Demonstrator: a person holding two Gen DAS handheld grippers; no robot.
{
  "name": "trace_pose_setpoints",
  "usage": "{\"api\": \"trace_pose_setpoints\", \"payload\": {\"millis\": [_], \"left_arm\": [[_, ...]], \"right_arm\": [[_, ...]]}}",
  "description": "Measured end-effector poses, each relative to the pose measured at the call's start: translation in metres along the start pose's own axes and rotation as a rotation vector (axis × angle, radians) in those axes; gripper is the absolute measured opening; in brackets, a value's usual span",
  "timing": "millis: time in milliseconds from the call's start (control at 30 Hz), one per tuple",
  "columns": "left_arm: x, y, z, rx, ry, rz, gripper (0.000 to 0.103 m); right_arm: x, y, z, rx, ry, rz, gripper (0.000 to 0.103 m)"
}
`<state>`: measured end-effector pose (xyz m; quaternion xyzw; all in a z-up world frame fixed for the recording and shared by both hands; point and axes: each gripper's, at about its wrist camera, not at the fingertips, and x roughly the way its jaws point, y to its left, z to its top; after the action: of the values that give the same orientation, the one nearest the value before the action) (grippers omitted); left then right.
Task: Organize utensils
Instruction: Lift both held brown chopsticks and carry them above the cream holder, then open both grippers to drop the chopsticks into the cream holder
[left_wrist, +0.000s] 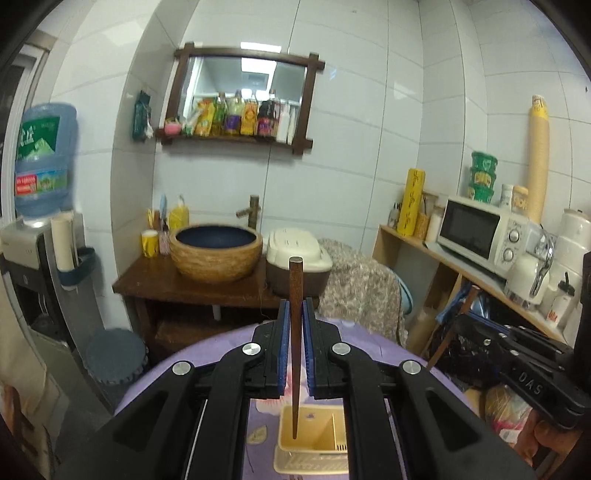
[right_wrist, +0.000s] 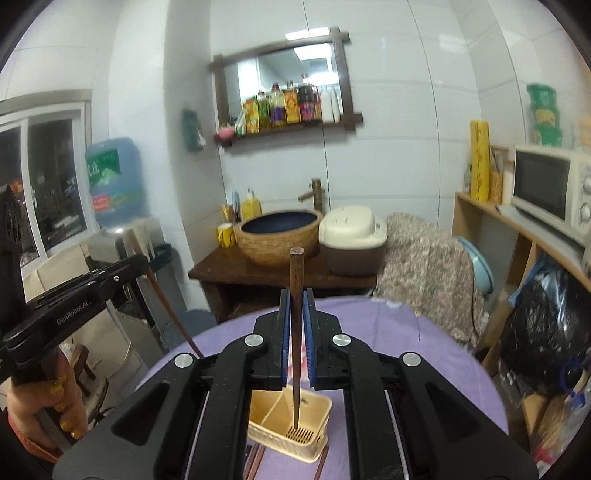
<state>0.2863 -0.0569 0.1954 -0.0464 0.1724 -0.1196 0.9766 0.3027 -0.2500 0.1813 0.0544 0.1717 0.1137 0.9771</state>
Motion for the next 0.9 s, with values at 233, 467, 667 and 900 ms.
{"api": "trace_pose_setpoints", "payload": {"millis": [233, 467, 667, 900], "left_arm": [[0.028, 0.007, -0.039, -0.026, 0.083, 0.003, 0.009], [0.047, 0.014, -0.064, -0.043, 0.153, 0.008, 0.008], [0.056, 0.015, -0.075, -0.043, 0.182, 0.014, 0.009], [0.056, 0.014, -0.074, -0.049, 0.193, 0.008, 0.009]], "right_arm": [[0.034, -0.015, -0.047, 0.057, 0.09, -0.001, 0.008], [0.045, -0.029, -0.062, 0.117, 0.114, 0.003, 0.008], [0.046, -0.034, -0.063, 0.141, 0.106, 0.006, 0.008], [0.046, -0.036, -0.064, 0.142, 0.101, -0.007, 0.008]]}}
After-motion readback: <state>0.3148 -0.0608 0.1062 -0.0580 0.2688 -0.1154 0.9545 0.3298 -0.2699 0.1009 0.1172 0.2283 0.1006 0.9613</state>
